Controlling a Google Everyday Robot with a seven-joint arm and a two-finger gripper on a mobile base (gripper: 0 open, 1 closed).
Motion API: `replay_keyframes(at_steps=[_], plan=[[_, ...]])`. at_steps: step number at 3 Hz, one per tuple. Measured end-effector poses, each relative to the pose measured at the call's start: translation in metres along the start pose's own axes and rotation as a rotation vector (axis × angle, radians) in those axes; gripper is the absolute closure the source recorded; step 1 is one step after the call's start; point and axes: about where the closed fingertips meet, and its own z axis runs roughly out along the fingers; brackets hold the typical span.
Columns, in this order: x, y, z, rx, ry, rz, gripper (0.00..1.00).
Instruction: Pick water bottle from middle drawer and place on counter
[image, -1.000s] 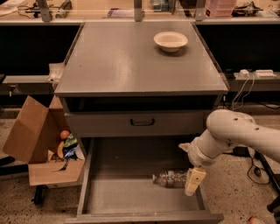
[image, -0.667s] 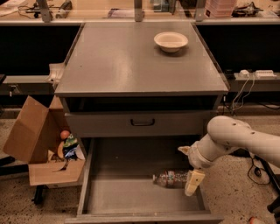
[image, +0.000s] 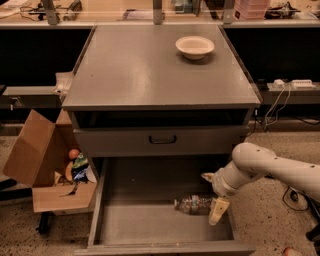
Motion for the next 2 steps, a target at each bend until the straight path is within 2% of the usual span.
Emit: replay_keyframes(at_steps=[1,2], plan=[[0.011,-0.012,0.024,-0.01,-0.009,0.004,0.0],[0.024,-0.018,0.055,-0.045,0.0,0.022,0.0]])
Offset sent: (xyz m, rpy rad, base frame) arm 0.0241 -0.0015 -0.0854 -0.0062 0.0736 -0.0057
